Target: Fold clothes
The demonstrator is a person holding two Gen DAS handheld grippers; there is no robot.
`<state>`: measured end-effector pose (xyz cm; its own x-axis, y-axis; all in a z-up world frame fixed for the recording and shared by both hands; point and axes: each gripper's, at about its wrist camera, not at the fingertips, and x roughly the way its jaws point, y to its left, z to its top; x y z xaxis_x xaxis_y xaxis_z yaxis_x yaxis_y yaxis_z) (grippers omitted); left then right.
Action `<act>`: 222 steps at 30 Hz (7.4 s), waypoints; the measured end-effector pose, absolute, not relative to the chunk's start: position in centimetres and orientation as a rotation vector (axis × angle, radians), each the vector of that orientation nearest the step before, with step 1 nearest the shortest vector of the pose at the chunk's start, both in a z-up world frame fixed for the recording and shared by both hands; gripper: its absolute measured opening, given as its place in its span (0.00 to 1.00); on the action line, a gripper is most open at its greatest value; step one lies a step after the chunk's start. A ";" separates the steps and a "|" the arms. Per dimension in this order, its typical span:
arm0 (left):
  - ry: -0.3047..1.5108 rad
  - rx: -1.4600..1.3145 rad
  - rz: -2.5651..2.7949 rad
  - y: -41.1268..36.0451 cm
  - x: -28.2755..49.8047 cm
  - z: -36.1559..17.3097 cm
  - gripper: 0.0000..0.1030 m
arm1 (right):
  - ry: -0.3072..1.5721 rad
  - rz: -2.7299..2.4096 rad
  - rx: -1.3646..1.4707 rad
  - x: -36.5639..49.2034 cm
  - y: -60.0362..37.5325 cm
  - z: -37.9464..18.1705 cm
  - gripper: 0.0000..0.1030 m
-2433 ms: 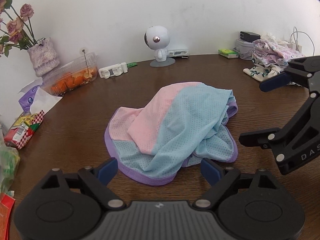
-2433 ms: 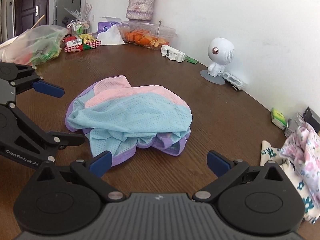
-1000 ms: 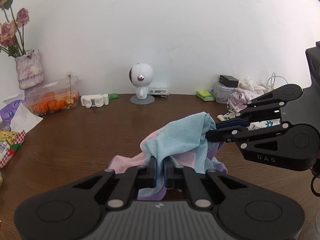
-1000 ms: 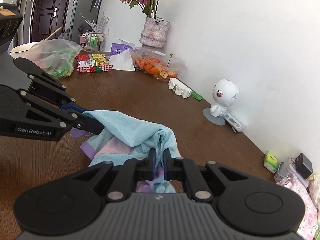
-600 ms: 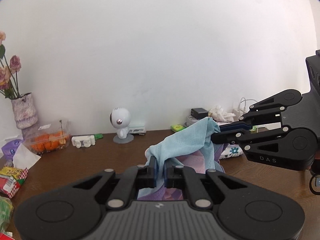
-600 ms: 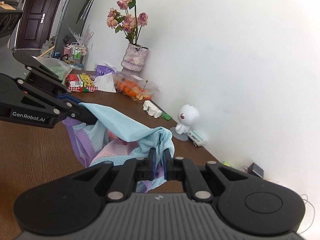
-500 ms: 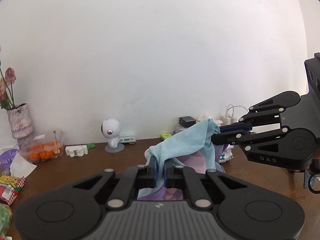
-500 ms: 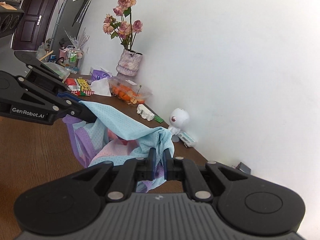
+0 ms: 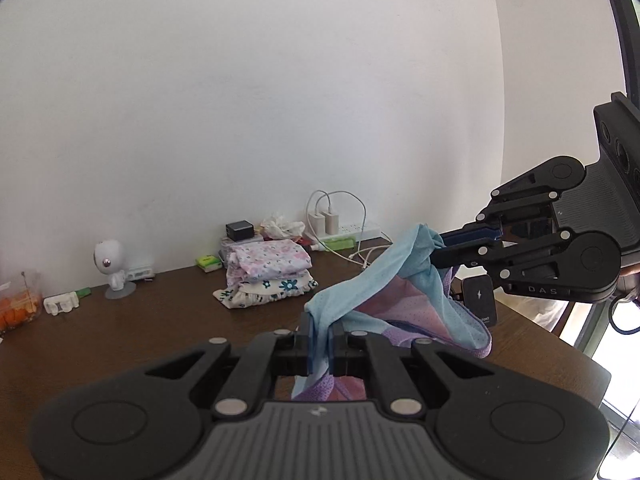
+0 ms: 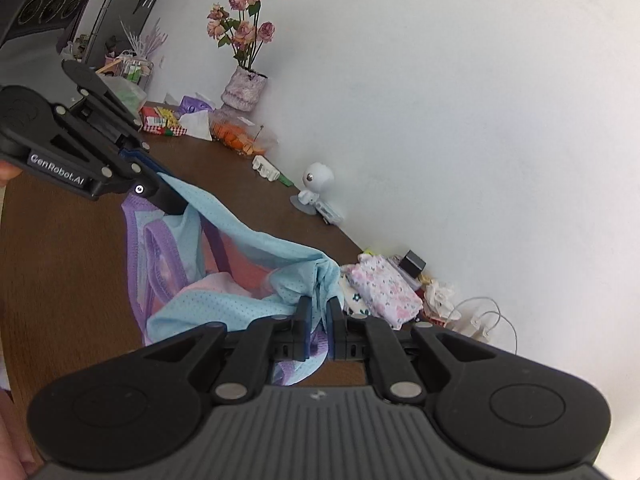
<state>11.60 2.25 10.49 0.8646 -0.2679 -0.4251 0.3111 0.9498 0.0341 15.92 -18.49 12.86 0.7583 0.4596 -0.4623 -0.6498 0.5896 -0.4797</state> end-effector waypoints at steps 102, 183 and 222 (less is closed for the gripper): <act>0.584 0.299 -0.559 -2.7 17.6 3.5 0.61 | 0.110 0.507 -0.538 13.3 -21.2 13.6 0.03; 0.749 0.055 -0.107 9.9 10.7 -1.4 0.70 | 0.656 0.784 -0.146 13.2 -27.3 -2.3 0.70; 0.765 0.356 -0.042 7.7 27.9 -4.7 0.06 | 0.897 1.023 0.022 12.9 -15.1 -5.0 0.06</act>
